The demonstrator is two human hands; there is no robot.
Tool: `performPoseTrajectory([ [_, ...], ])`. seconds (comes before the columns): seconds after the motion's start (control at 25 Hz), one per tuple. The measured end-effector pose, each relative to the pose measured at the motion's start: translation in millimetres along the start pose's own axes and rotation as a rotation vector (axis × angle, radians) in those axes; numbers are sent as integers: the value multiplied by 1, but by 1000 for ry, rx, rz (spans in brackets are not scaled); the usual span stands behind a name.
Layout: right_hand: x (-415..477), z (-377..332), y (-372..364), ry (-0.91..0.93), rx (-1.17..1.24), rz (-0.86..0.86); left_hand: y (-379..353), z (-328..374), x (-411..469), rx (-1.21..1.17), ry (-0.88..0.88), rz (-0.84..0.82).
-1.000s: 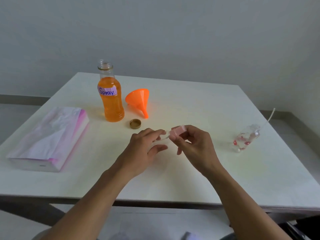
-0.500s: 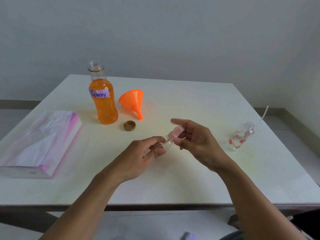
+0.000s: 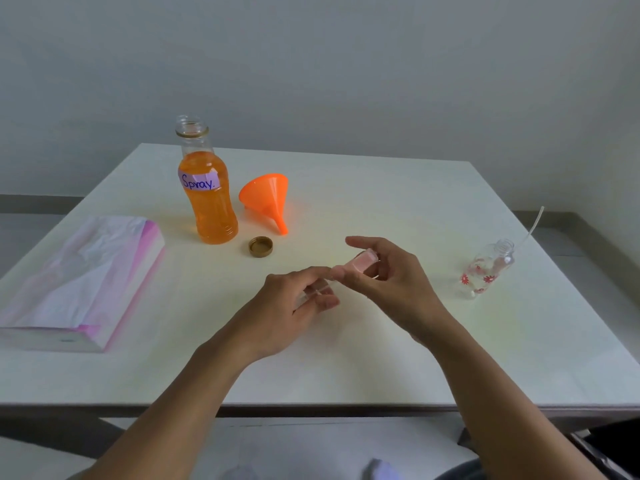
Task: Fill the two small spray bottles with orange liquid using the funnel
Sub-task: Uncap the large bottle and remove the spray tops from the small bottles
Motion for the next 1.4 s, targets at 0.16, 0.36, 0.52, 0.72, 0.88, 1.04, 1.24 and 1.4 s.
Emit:
performPoseTrajectory([
  [0.16, 3, 5, 24, -29, -27, 12, -3, -6, 0, -4, 23, -33],
  [0.36, -4, -3, 18, -36, 170, -117, -1, -5, -1, 27, 19, -23],
  [0.52, -10, -7, 5, -31, -149, -41, -5, -3, -2, 86, 14, -32],
  [0.72, -14, -18, 8, 17, -193, -105, -7, -8, 0, 70, 17, -60],
  [0.88, -18, -20, 14, 74, -225, -156, -11, -8, 1, 37, 12, -96],
  [1.04, -22, -25, 13, 124, -169, -230, -10, -9, 0, 37, 25, -97],
  [1.24, -18, -14, 14, -35, -206, -95, -10, -5, -1, 45, 15, -64],
  [1.4, -16, -11, 8, 0, -254, -108, -11, -8, 1, 53, 20, -70],
])
Point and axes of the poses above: each hand's wrist, its own x-axis towards the middle knuckle, its own y-axis out of the back of the hand, z = x × y, the point moved 9 cm from there along x, towards the middle knuckle, and after that the axes turned 13 degrees about x, right-handed, at the moved point
